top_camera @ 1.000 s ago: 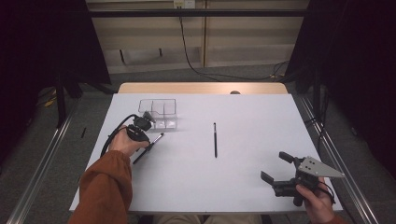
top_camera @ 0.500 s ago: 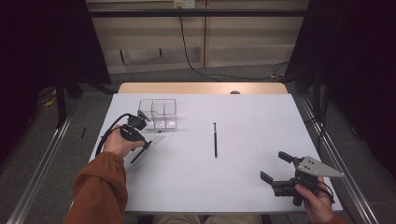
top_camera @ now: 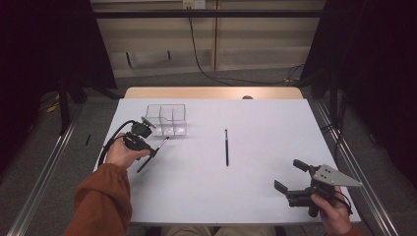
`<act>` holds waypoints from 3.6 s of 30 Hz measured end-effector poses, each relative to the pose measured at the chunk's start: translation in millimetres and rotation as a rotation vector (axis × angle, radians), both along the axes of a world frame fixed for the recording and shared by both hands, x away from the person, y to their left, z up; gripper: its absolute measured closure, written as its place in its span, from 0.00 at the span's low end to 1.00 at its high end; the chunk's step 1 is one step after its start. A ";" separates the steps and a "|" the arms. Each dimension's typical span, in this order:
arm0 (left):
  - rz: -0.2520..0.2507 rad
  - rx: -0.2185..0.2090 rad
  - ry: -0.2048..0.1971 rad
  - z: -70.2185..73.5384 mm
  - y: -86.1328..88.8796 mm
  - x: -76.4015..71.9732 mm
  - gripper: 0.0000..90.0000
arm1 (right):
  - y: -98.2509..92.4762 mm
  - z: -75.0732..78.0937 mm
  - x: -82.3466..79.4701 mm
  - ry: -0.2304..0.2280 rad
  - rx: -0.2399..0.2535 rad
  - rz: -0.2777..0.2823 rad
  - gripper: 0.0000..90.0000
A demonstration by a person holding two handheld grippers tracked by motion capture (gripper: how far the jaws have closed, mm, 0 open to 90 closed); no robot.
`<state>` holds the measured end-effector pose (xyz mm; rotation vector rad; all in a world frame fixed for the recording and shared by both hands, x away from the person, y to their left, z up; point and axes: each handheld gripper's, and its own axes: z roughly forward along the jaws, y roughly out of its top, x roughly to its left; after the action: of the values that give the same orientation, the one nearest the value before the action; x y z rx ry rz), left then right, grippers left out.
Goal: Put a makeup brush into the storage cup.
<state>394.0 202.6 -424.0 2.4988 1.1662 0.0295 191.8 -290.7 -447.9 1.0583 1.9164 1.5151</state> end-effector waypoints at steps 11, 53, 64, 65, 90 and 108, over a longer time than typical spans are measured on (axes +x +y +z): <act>0.022 -0.080 -0.066 7.4 11.8 -10.3 0.94 | 0.0 -0.1 0.2 -0.001 0.000 -0.001 0.00; 0.108 -0.393 -0.397 16.3 35.4 -49.5 0.94 | 0.2 0.3 -0.1 -0.001 0.002 -0.005 0.00; 0.148 -0.467 -0.469 11.1 39.5 -58.4 0.94 | 0.7 0.3 0.0 0.000 0.002 -0.001 0.00; 0.146 -0.464 -0.482 11.7 39.1 -59.4 0.94 | 0.8 0.2 0.0 -0.001 0.003 -0.001 0.00; 0.167 -0.565 -0.681 38.7 46.2 -62.8 0.94 | 0.4 0.6 0.0 -0.008 0.000 -0.002 0.00; 0.152 -0.582 -0.753 50.0 35.7 -43.6 0.94 | 0.5 0.7 -0.2 -0.009 0.003 -0.001 0.00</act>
<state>350.4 238.3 -373.9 1.6465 0.8616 0.5378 191.6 -290.2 -447.2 1.0517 1.9081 1.5208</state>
